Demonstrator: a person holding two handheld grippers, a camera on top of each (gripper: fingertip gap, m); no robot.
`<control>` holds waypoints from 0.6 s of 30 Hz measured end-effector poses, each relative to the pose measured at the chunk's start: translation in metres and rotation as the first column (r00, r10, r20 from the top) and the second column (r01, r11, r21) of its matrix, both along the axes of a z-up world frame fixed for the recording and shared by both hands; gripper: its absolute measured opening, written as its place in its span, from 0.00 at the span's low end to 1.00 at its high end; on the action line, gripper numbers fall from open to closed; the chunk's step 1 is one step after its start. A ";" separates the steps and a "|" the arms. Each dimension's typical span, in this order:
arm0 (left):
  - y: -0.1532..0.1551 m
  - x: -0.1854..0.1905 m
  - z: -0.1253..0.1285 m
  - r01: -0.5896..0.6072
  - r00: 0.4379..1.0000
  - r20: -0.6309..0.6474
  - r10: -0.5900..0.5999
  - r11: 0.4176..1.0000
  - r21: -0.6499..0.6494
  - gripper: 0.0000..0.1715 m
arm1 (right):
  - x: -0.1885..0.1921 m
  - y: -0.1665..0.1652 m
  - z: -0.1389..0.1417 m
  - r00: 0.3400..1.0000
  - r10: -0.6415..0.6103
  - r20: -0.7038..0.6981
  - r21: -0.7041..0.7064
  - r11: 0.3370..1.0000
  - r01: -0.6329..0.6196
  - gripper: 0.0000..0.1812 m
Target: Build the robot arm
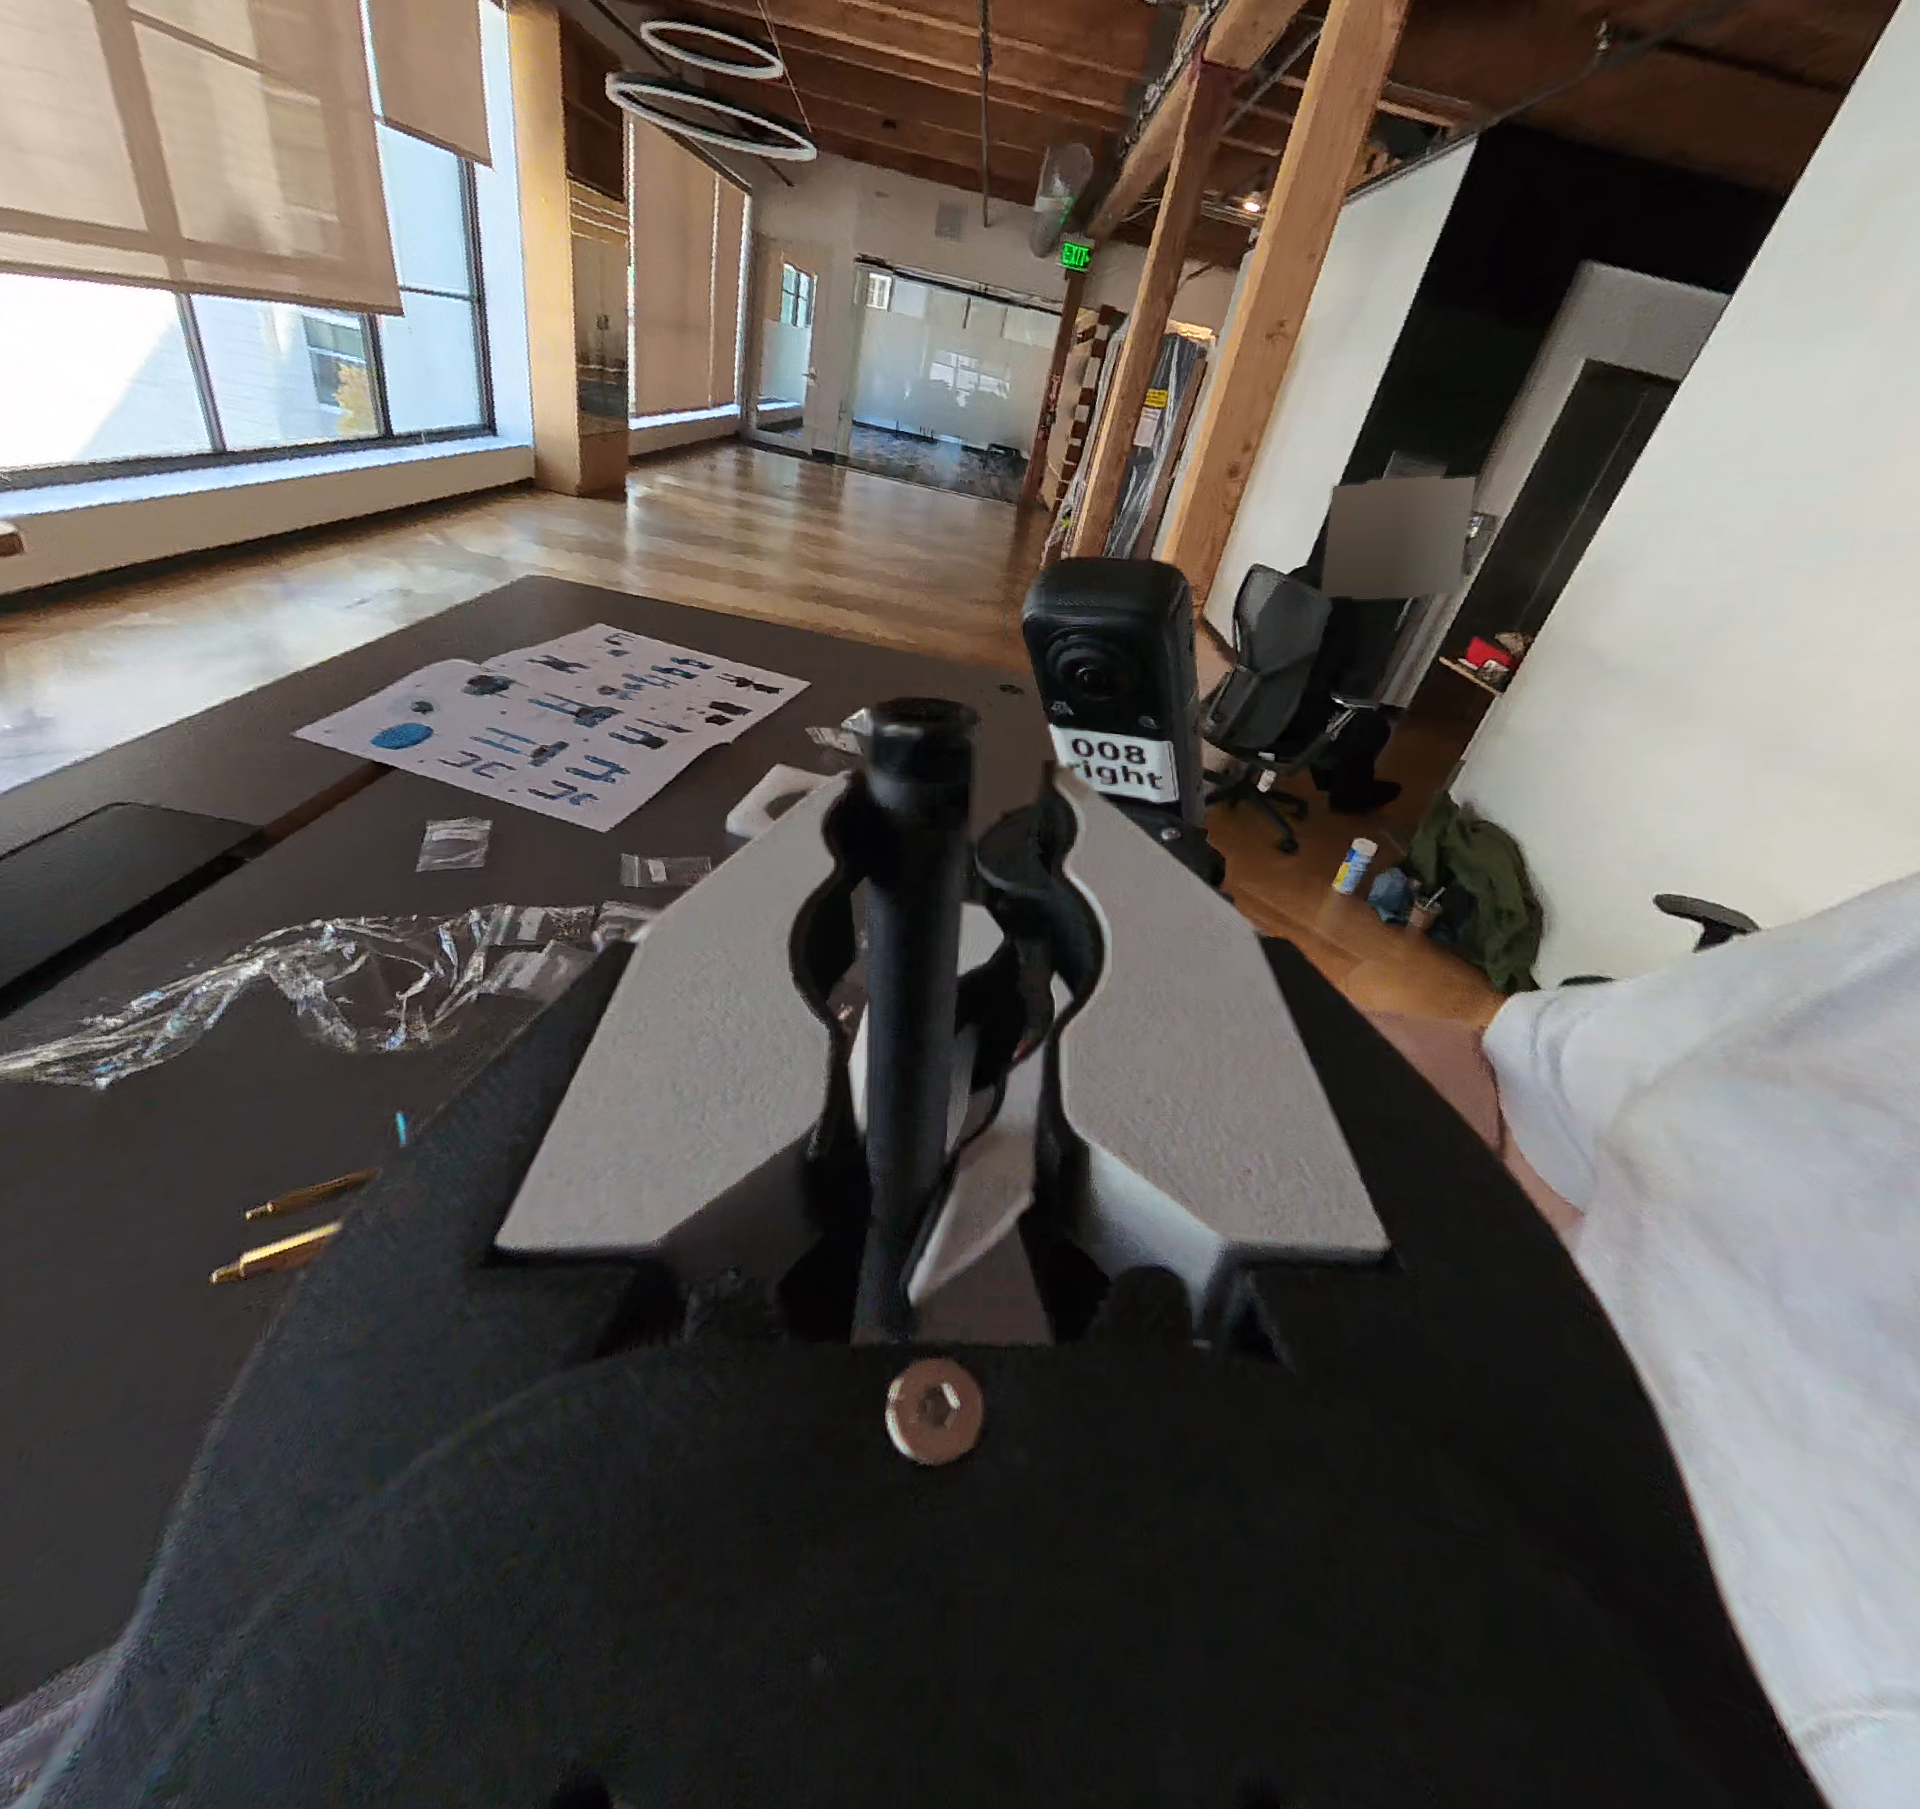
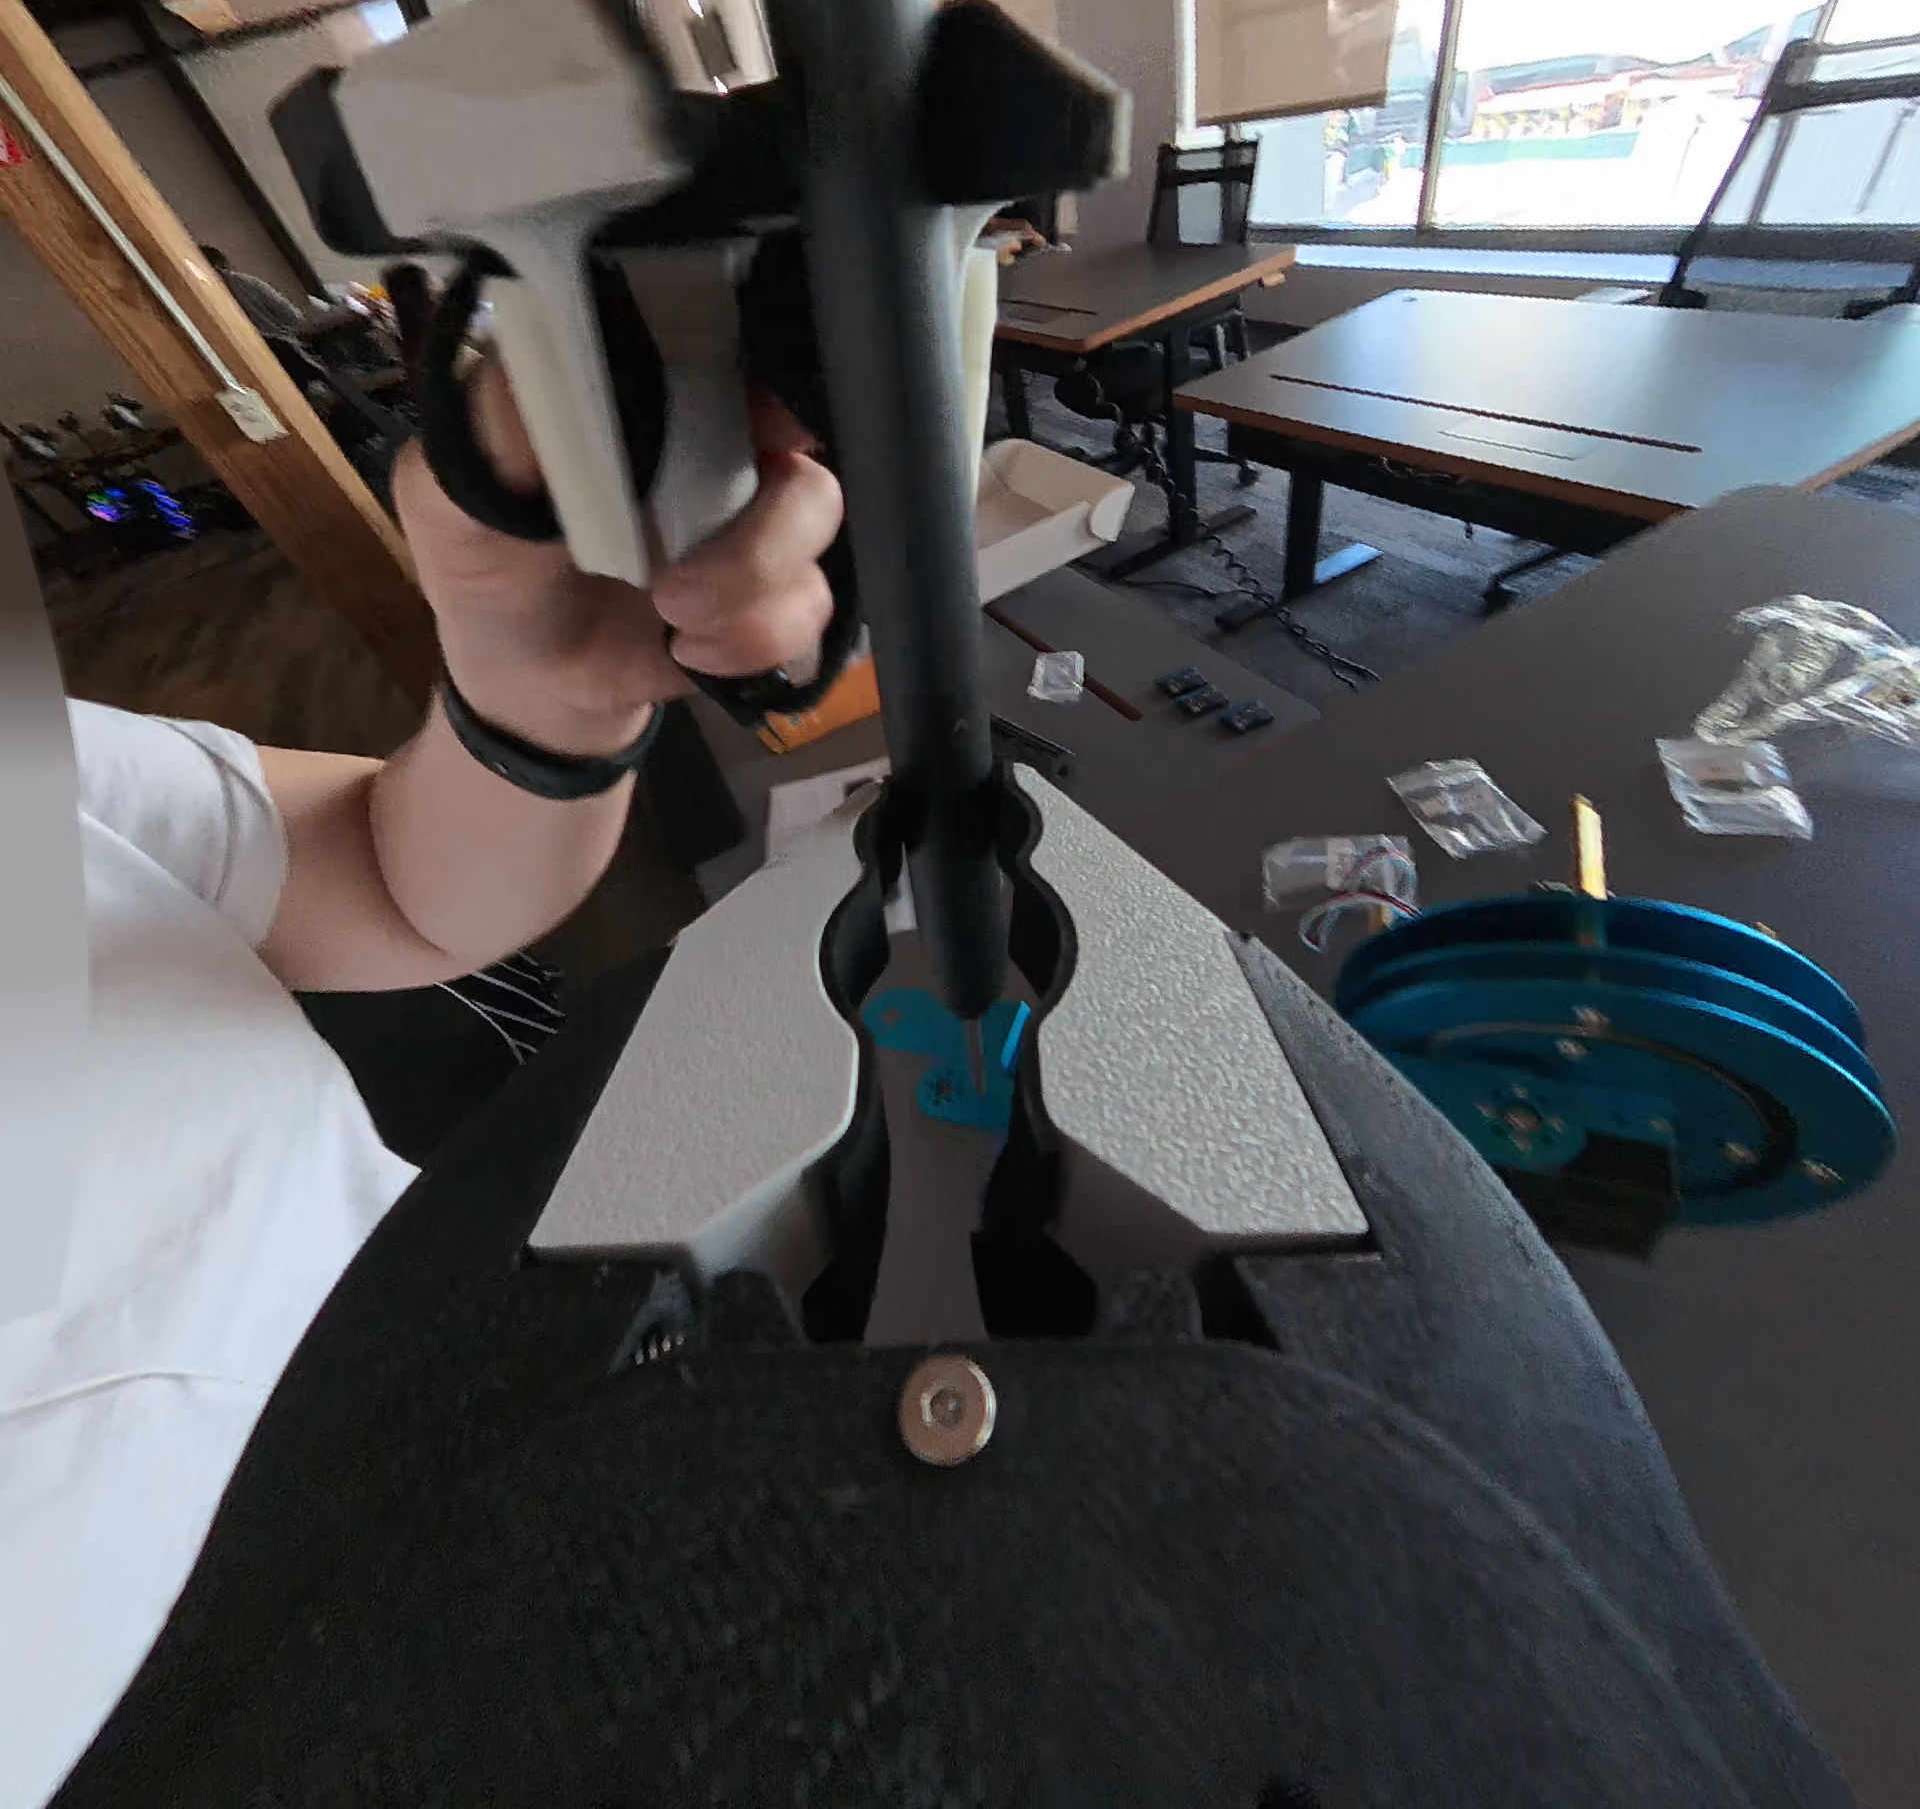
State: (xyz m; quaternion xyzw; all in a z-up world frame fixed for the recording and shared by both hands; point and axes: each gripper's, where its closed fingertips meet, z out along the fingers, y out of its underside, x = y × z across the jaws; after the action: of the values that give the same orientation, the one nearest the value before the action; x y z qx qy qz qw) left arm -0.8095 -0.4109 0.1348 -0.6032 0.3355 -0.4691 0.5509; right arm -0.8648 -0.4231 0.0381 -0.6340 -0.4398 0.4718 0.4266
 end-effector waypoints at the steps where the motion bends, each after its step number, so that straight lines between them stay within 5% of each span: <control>1: 0.000 -0.006 -0.006 0.002 1.000 -0.008 -0.002 1.000 -0.024 0.28 | 0.007 0.003 -0.005 0.999 -0.020 0.033 0.014 1.000 0.020 0.09; 5: -0.013 -0.050 -0.054 -0.015 0.999 -0.046 0.010 0.995 -0.097 0.28 | 0.047 0.014 -0.025 0.965 -0.126 0.231 0.157 0.983 0.091 0.09; 10: -0.031 -0.115 -0.123 -0.136 0.991 -0.013 0.137 0.964 -0.228 0.23 | 0.100 0.032 -0.060 0.793 -0.291 0.536 0.437 0.899 0.035 0.09; 13: -0.038 -0.145 -0.152 -0.223 0.974 -0.026 0.226 0.926 -0.306 0.23 | 0.121 0.028 -0.097 0.704 -0.265 0.659 0.439 0.895 -0.074 0.10; 18: -0.033 -0.172 -0.160 -0.286 0.947 0.017 0.320 0.869 -0.404 0.20 | 0.142 0.007 -0.133 0.734 -0.131 0.666 0.305 0.946 -0.108 0.10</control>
State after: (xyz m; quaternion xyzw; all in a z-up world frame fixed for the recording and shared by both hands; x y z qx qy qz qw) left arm -0.9812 -0.4440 -0.0256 -0.7272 0.1116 -0.4596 0.4975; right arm -0.7231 -0.4166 -0.0947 -0.6859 -0.6321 0.1268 0.3375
